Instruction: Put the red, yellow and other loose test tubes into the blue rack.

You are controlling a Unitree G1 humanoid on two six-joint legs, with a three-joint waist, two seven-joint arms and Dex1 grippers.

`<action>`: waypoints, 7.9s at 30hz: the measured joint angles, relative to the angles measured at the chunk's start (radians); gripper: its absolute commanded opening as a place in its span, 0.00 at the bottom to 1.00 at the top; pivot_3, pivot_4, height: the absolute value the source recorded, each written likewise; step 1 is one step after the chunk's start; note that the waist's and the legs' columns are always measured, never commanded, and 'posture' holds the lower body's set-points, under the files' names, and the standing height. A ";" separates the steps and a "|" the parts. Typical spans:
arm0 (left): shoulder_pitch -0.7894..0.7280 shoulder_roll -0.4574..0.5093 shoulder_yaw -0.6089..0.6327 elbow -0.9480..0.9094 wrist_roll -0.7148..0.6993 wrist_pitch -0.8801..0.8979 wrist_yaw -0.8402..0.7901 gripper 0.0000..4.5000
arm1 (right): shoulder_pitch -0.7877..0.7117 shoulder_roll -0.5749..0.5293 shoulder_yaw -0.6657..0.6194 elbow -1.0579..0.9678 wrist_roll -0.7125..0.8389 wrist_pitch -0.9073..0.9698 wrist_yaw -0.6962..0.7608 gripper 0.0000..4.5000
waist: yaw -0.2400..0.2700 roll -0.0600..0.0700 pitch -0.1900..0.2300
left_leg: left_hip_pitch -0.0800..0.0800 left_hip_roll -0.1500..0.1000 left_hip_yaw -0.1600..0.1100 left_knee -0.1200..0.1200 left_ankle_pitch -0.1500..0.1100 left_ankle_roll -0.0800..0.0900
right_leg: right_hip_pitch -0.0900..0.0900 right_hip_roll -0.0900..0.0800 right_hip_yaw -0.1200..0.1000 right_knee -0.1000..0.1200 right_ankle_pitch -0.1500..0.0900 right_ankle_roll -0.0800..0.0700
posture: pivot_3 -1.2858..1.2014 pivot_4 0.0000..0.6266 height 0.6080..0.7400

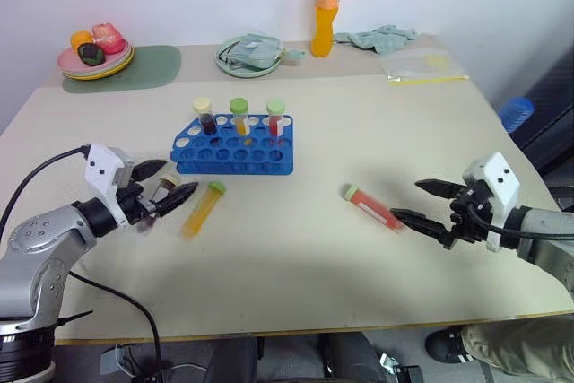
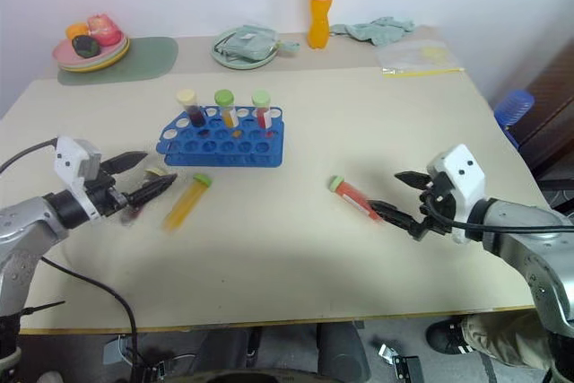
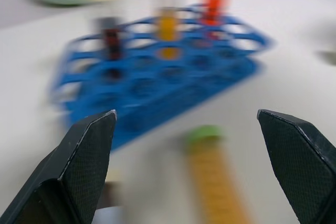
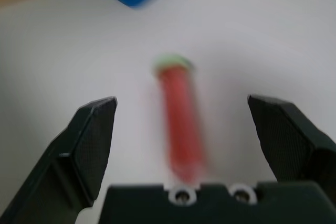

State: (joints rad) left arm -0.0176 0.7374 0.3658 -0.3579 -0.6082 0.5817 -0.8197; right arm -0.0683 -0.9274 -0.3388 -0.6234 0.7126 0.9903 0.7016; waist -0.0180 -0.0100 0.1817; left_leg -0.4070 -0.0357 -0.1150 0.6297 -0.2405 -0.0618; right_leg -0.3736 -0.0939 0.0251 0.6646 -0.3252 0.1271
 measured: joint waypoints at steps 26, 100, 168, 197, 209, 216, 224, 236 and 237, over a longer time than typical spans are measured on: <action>0.005 -0.042 -0.396 -0.058 0.146 -0.222 -0.171 0.99 | -0.804 0.121 0.660 0.417 0.252 0.618 -0.567 0.98 | -0.002 0.000 0.000 | -0.002 -0.001 0.000 0.000 -0.001 0.002 | -0.002 -0.001 0.000 -0.001 0.000 0.000 | 0.52 0.24 1.00; 0.012 -0.130 -0.145 0.120 0.160 -0.284 0.046 1.00 | -0.646 0.989 0.494 1.143 -0.574 -1.101 -0.283 0.40 | -0.029 0.002 0.001 | -0.001 0.000 -0.001 -0.003 0.001 -0.002 | -0.008 0.001 0.002 0.004 0.000 0.000 | 0.52 0.24 1.00; -0.353 -0.441 -0.435 0.203 0.437 -0.462 0.699 0.18 | -0.089 0.465 0.510 0.181 -0.414 -0.520 -0.073 1.00 | 0.028 0.000 0.001 | -0.002 -0.003 0.001 0.002 0.001 -0.001 | -0.001 -0.002 0.000 -0.001 0.001 0.001 | 0.52 0.24 1.00; -0.417 -0.601 -0.422 0.585 0.598 -0.772 0.713 0.18 | -0.058 0.466 0.486 0.145 -0.414 -0.497 -0.114 1.00 | 0.005 0.000 0.001 | -0.001 -0.003 0.000 0.002 0.001 -0.001 | 0.000 0.000 -0.001 0.000 0.001 0.001 | 0.52 0.24 1.00; -0.393 -0.634 -0.379 0.626 0.565 -0.836 0.691 0.81 | -0.060 0.466 0.488 0.145 -0.415 -0.497 -0.114 1.00 | 0.003 0.000 0.001 | -0.001 -0.003 0.000 0.002 0.001 -0.001 | -0.001 0.000 -0.001 0.000 0.001 0.001 | 0.52 0.24 1.00; -0.335 -0.552 -0.288 0.282 0.428 -0.722 0.651 0.81 | -0.061 0.466 0.490 0.145 -0.415 -0.497 -0.111 1.00 | 0.002 0.000 0.001 | -0.001 -0.002 -0.001 0.002 0.001 -0.001 | -0.001 0.000 -0.001 0.000 0.001 0.001 | 0.52 0.24 1.00; -0.297 -0.347 -0.102 0.039 0.220 -0.366 0.635 0.99 | -0.064 0.465 0.490 0.147 -0.414 -0.499 -0.095 1.00 | -0.003 0.000 0.001 | 0.000 -0.002 -0.001 0.002 0.001 -0.001 | 0.000 0.001 0.000 0.001 0.001 0.001 | 0.52 0.24 1.00; -0.628 0.208 -0.333 0.277 0.050 0.876 0.467 0.99 | -0.141 0.447 0.518 0.172 -0.413 -0.504 -0.023 1.00 | -0.008 -0.004 0.003 | 0.000 -0.002 -0.002 0.001 0.001 -0.001 | 0.000 0.003 0.000 0.002 0.001 0.001 | 0.52 0.24 1.00; -0.664 0.225 -0.386 0.294 0.043 0.927 0.431 0.99 | -0.146 0.435 0.517 0.173 -0.412 -0.503 -0.013 1.00 | -0.010 -0.004 0.003 | 0.000 -0.001 -0.002 0.000 0.001 -0.001 | -0.001 0.003 -0.001 0.002 0.001 0.001 | 0.52 0.24 1.00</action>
State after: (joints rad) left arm -0.6818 0.9625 -0.0199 -0.0641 -0.5655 1.5083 -0.3891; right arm -0.2144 -0.4921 0.1780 -0.4505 0.3006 0.4868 0.6891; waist -0.0281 -0.0144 0.1850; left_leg -0.4068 -0.0368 -0.1169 0.6301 -0.2397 -0.0630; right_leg -0.3743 -0.0911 0.0245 0.6662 -0.3245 0.1281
